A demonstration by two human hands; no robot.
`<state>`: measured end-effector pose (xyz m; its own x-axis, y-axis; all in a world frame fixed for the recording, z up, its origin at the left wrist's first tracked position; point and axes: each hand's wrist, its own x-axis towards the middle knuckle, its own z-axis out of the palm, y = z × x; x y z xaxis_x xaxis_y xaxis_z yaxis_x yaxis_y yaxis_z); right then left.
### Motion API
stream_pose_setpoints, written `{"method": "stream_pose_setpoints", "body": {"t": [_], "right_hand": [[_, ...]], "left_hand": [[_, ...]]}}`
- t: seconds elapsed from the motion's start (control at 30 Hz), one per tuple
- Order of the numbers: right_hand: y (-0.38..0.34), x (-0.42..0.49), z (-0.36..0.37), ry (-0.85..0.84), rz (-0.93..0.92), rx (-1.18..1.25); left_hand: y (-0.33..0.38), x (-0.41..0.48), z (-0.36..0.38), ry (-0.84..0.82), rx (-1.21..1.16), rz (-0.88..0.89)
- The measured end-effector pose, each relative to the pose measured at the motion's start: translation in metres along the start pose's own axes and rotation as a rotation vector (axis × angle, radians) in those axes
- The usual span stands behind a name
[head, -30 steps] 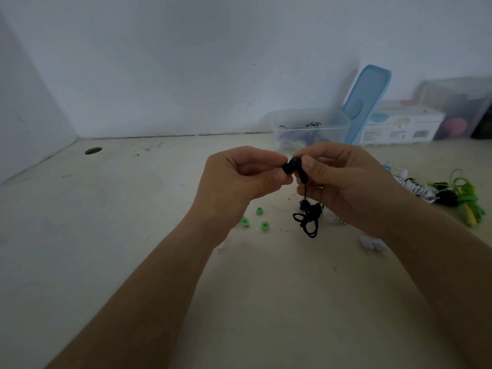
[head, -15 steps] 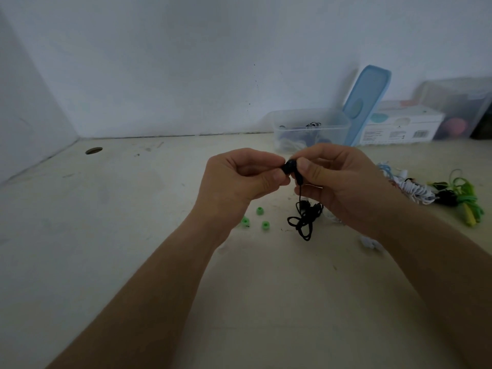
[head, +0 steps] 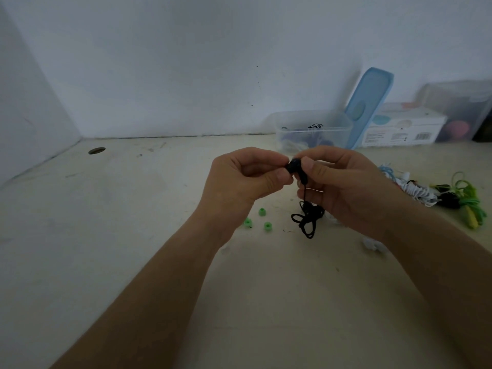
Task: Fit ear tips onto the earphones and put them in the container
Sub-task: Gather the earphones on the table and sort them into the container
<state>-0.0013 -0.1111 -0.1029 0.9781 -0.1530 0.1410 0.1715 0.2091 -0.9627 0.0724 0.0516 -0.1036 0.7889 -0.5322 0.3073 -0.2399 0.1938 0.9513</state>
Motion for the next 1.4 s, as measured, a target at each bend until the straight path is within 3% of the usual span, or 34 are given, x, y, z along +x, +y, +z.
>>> {"method": "stream_pose_setpoints", "body": {"t": [0.37,0.63,0.7,0.8,0.87,0.97,1.07,1.23,1.4], "right_hand": [[-0.002,0.0,0.0,0.072,0.02,-0.064],[0.001,0.004,-0.004,0.154,-0.017,-0.196],[0.004,0.008,-0.01,0.265,-0.073,-0.338],[0.009,0.012,-0.02,0.377,-0.2,-0.794],[0.01,0.011,-0.02,0.304,-0.215,-1.075],[0.014,0.01,-0.019,0.182,-0.071,-1.303],[0.014,0.009,-0.018,0.112,0.019,-1.357],[0.01,0.009,-0.02,0.067,0.012,-1.411],[0.01,0.01,-0.021,0.265,-0.219,-1.309]], "left_hand": [[-0.001,0.0,-0.001,-0.149,0.11,0.026],[-0.003,0.0,-0.002,-0.11,0.152,0.045],[-0.004,0.001,-0.002,-0.085,0.161,0.039],[-0.008,0.004,-0.004,-0.066,0.281,0.067],[-0.011,0.005,-0.003,-0.059,0.368,0.087],[-0.013,0.005,-0.002,-0.033,0.478,0.107],[-0.015,0.005,-0.003,-0.01,0.541,0.112],[-0.019,0.008,-0.008,-0.017,0.61,0.079],[-0.024,0.01,-0.011,-0.081,0.681,0.045]]}}
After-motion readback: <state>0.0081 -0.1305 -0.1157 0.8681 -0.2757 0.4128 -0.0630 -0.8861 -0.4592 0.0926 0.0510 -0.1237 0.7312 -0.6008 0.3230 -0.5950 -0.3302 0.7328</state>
